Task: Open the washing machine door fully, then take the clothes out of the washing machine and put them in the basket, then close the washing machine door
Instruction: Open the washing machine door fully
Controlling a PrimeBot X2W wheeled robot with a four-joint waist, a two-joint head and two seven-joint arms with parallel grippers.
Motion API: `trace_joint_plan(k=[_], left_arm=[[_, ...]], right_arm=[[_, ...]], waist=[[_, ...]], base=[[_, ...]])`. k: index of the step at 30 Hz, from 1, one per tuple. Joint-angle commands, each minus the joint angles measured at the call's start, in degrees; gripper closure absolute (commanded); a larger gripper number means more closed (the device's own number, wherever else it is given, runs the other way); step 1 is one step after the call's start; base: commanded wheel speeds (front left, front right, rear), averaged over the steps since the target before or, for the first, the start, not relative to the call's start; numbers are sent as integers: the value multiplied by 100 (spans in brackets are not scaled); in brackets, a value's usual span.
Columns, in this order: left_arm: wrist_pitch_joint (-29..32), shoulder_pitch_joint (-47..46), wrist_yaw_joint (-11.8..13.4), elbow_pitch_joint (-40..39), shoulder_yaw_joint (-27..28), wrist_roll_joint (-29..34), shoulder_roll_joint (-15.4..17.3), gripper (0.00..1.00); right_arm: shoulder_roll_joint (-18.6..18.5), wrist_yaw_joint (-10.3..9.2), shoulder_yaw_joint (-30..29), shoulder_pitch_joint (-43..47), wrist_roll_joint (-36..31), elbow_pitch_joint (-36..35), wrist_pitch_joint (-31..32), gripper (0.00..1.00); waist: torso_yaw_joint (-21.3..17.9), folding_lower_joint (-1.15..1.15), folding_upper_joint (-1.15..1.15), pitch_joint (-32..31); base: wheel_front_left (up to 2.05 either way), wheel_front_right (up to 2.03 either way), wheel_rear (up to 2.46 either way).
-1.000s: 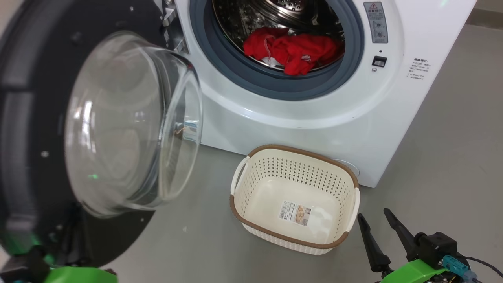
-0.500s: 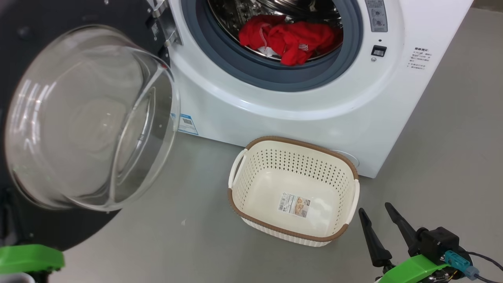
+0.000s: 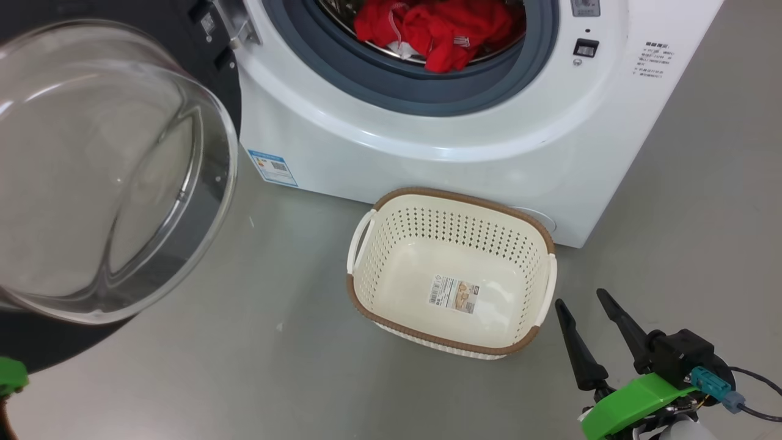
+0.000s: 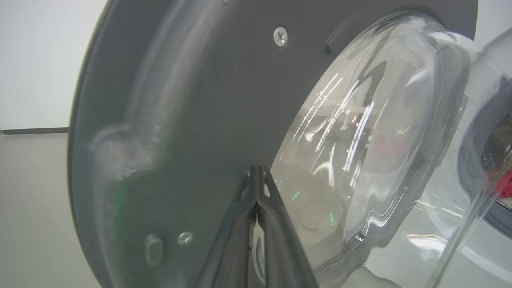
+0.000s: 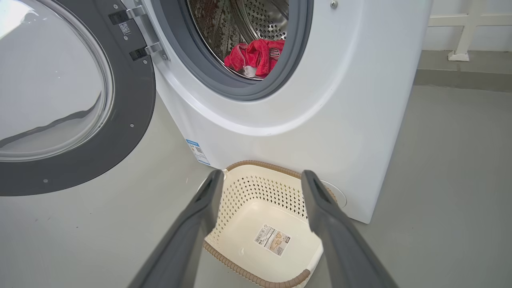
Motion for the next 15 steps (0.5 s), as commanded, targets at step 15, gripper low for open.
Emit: trace_joint_plan(k=[15], left_arm=[[-28, -606, -265, 614, 560, 310, 639, 100]], right_arm=[[-33, 36, 149, -252, -107, -95, -38, 0]], waist=[[6, 0, 0, 58]], base=[[0, 0, 0]])
